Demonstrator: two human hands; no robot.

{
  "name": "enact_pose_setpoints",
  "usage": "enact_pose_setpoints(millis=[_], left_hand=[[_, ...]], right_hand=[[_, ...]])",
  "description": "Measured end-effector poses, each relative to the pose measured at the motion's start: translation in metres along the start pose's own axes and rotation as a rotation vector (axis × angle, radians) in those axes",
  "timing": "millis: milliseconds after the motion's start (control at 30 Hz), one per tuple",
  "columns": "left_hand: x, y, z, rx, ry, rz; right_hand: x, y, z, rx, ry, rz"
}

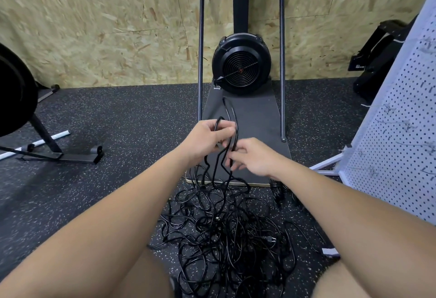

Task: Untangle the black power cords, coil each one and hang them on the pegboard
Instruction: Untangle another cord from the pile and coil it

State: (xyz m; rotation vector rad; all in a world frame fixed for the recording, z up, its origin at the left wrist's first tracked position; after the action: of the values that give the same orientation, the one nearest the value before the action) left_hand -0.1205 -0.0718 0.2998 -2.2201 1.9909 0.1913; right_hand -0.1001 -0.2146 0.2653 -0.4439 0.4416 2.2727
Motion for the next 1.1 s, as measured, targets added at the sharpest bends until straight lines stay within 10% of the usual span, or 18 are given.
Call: enact_pose_setpoints(millis=[267,533,800,1100], left_hand=[[0.01,0.012,0.006,0.01,-0.112,0.173],[0.042,0.018,0.027,0.017,-0.4,0.171],[0.019,0.006,0.012,-0.003,-0.251,-0.05],[0.013,0.005,-0.004,0.024,-0.059,-0.051]], right_hand=[[-0.086,0.018,0.051,-0.171,-0.337,-0.503],[-0.086,0.015,0.05,-0.211,-0.666,-0.395],[-0.032,0.015,-0.009,0.145,0.165,-0.021],[0.033,0.012,-0.029,0.086,-0.039,0.266]])
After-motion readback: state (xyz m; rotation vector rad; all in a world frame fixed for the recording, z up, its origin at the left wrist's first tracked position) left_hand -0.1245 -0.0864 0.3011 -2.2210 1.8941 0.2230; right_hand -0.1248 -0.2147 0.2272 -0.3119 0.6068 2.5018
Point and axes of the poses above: each hand's wrist, its own y-axis away from the middle knuckle, its own x-axis out of the palm, z = x × y, the point moved 8 cm from there along -y, towards the middle knuckle, and after that the axes turned 1 degree about x, right-handed, at the moved point
